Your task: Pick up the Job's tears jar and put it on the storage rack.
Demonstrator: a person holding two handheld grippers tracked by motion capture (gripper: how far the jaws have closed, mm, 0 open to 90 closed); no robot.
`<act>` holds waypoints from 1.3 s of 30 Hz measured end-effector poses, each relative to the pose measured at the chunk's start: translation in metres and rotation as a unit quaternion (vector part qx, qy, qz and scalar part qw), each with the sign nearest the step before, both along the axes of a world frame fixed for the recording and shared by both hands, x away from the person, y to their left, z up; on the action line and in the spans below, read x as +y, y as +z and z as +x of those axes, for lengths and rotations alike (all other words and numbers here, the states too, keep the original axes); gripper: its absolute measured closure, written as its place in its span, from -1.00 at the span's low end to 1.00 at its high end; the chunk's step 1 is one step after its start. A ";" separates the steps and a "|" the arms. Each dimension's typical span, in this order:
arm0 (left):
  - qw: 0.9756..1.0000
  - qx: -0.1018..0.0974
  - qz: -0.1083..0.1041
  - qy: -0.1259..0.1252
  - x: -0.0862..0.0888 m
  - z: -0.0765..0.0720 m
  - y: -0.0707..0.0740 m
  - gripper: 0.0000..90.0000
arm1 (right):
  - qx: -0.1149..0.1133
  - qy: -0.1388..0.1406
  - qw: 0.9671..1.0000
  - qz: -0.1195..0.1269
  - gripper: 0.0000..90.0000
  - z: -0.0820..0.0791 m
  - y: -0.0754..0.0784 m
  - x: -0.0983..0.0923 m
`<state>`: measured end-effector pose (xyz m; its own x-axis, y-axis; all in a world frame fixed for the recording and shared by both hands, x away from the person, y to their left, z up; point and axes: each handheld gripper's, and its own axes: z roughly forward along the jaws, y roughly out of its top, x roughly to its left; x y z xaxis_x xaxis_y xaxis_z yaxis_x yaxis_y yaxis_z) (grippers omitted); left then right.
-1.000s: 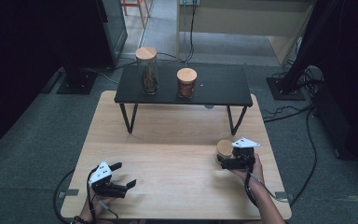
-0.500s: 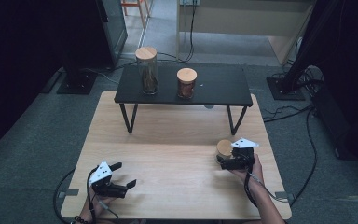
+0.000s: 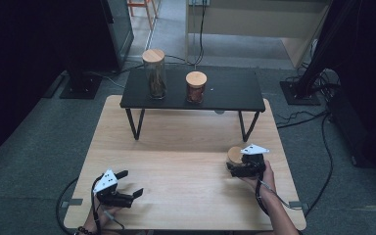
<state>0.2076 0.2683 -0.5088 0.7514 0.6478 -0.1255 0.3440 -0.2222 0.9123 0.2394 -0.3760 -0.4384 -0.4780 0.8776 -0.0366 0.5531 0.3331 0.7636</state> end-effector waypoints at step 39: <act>1.000 0.001 -0.001 -0.002 0.001 0.001 0.000 -0.99 | 0.015 0.005 1.000 -0.001 -0.44 0.005 0.019 -0.001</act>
